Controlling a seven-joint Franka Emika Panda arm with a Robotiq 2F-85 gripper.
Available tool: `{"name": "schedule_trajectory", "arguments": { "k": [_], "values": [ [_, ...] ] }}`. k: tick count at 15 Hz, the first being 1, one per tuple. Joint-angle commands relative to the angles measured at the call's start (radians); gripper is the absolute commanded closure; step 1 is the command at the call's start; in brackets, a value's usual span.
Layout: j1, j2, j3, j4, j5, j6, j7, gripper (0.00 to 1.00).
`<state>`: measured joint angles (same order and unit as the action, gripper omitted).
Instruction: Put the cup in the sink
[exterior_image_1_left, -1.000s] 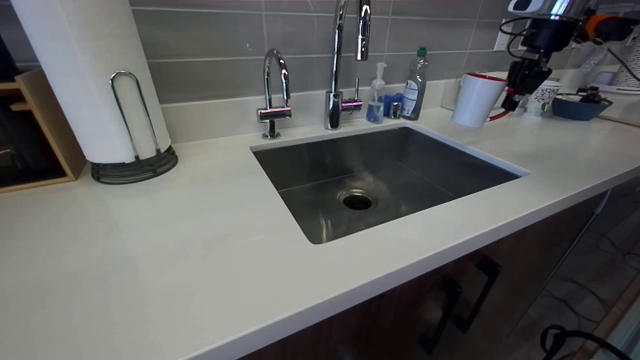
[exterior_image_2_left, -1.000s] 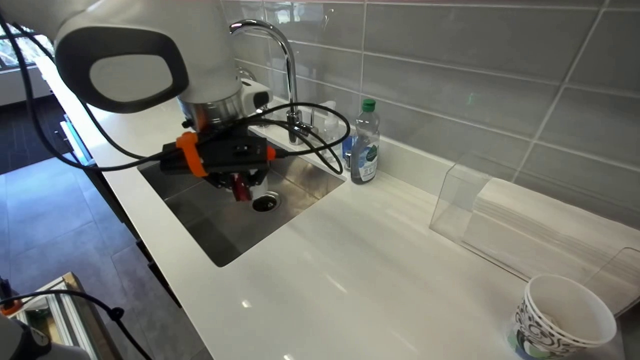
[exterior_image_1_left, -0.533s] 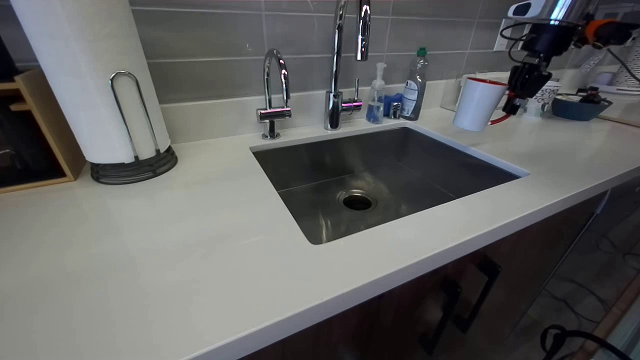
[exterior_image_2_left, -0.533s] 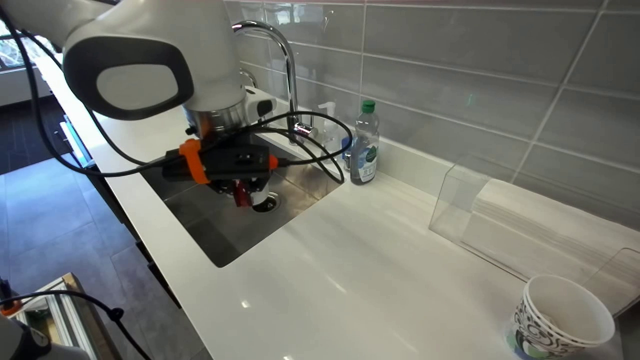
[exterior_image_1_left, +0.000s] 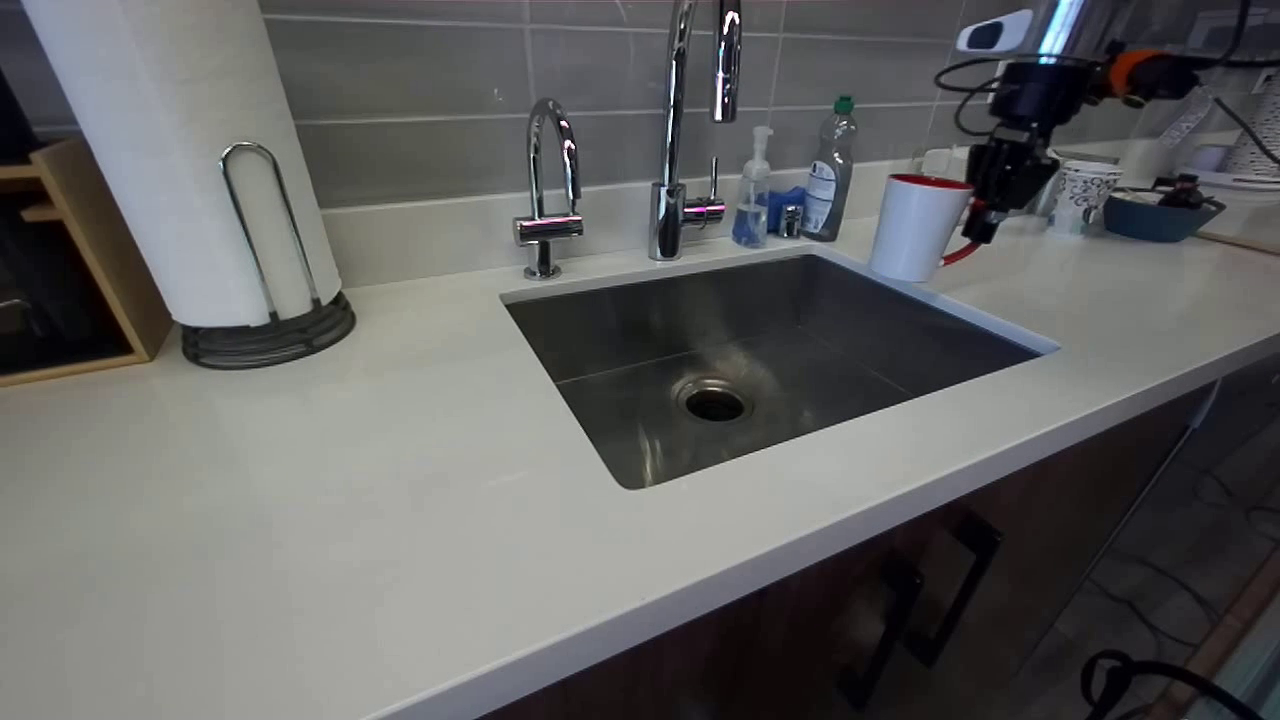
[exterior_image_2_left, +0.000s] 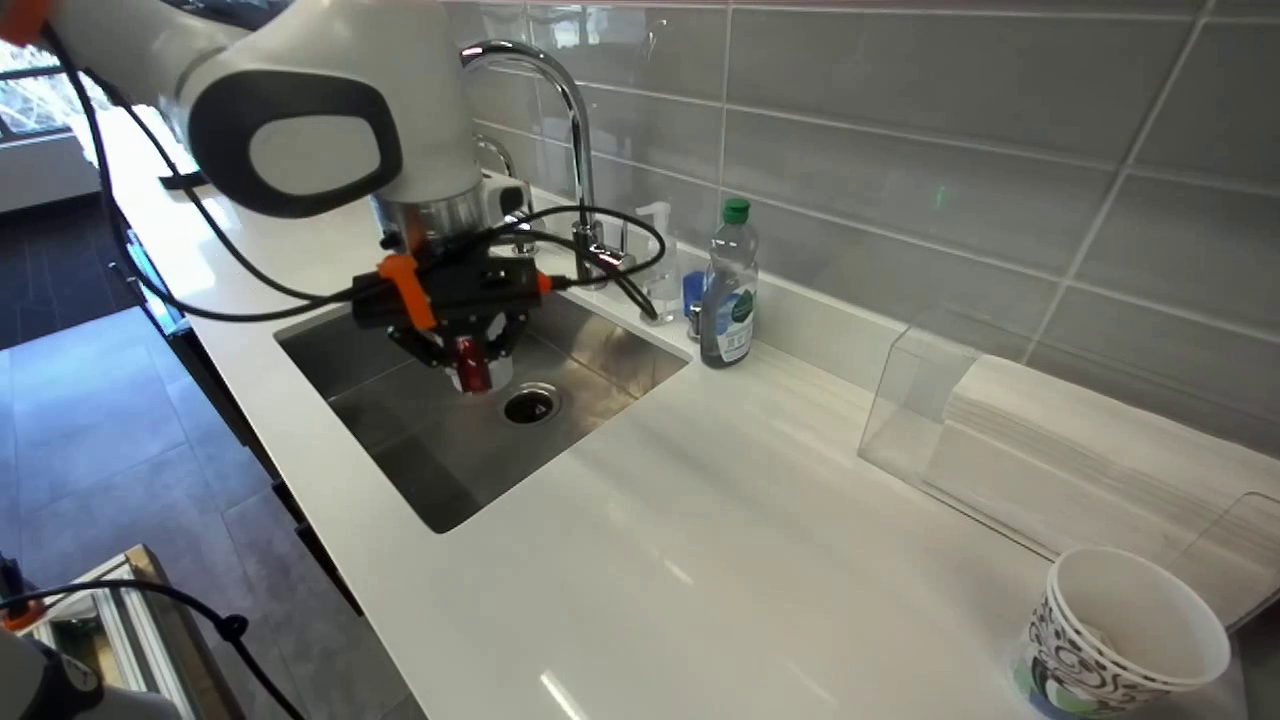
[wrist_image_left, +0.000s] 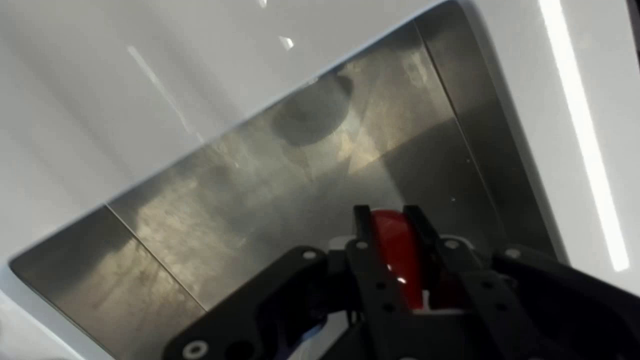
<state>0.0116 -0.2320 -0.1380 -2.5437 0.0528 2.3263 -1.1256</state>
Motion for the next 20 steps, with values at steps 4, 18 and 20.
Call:
{"name": "schedule_trajectory", "arguments": {
  "k": [4,18,20],
  "values": [
    [0.128,0.336,0.172,0.277,-0.004,-0.022,-0.066,0.95],
    [0.07,0.813,0.28,0.501,-0.209,0.271,-0.261,0.95],
    [0.056,0.838,0.291,0.514,-0.207,0.302,-0.265,0.95]
  ]
}}
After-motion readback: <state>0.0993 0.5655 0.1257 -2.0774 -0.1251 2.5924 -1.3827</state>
